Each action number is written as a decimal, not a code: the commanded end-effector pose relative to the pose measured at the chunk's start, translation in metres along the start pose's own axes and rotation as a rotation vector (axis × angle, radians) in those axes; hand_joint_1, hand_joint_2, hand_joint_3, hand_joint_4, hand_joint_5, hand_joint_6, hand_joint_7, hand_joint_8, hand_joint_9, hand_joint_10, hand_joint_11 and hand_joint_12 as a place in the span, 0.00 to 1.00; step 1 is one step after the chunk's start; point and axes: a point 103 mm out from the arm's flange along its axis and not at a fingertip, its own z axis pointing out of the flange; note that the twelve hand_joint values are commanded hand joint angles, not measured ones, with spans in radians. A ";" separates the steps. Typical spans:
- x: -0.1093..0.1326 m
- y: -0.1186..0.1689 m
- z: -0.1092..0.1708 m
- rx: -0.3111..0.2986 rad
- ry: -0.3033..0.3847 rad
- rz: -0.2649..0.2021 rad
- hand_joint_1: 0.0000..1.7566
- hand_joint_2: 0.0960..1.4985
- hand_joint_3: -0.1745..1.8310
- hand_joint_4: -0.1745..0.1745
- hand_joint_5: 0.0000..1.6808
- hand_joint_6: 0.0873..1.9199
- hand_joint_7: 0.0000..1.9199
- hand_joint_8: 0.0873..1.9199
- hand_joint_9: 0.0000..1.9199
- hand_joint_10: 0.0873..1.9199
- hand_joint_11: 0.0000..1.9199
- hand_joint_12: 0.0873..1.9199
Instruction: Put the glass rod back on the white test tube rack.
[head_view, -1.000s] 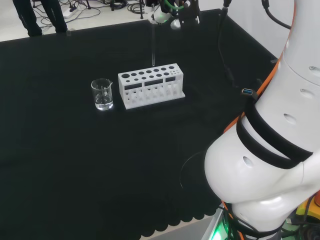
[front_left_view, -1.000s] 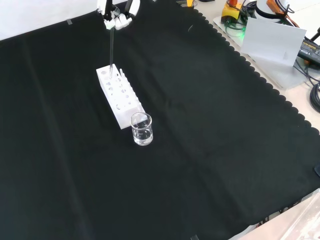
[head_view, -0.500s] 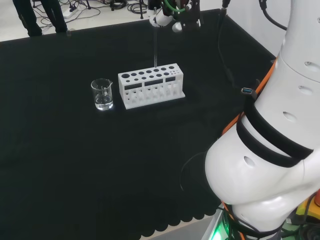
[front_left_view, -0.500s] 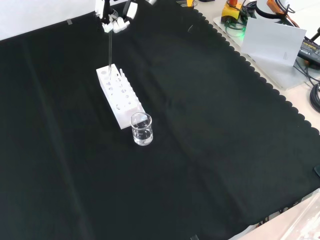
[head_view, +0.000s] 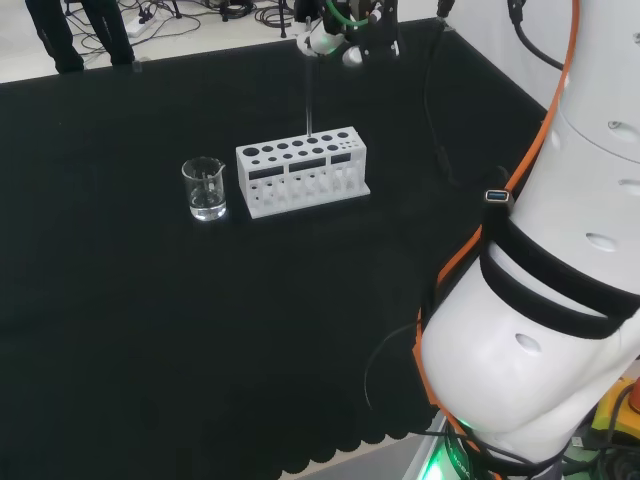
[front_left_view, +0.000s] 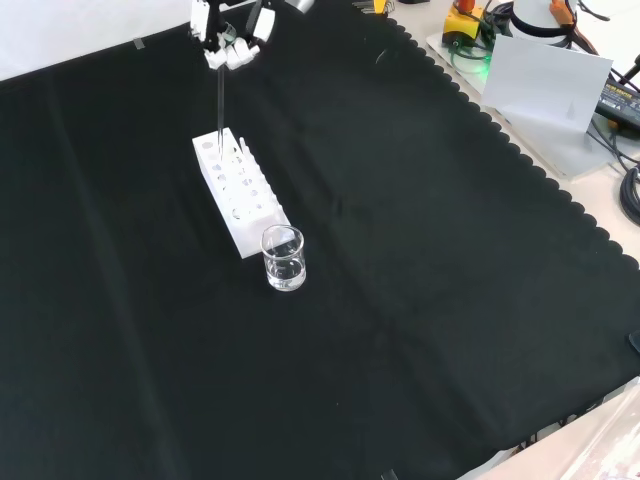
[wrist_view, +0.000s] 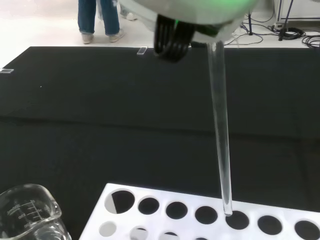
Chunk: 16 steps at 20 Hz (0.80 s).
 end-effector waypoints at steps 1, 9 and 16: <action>-0.008 0.003 0.010 0.006 -0.003 0.009 0.75 0.41 0.43 0.00 0.73 0.21 0.64 0.52 0.88 0.34 0.87 0.39; -0.015 0.006 0.014 0.006 -0.003 0.022 0.75 0.41 0.43 0.00 0.73 0.21 0.64 0.52 0.88 0.34 0.87 0.39; -0.026 0.004 0.018 0.013 0.003 0.034 0.75 0.41 0.44 0.00 0.73 0.21 0.64 0.52 0.88 0.34 0.87 0.39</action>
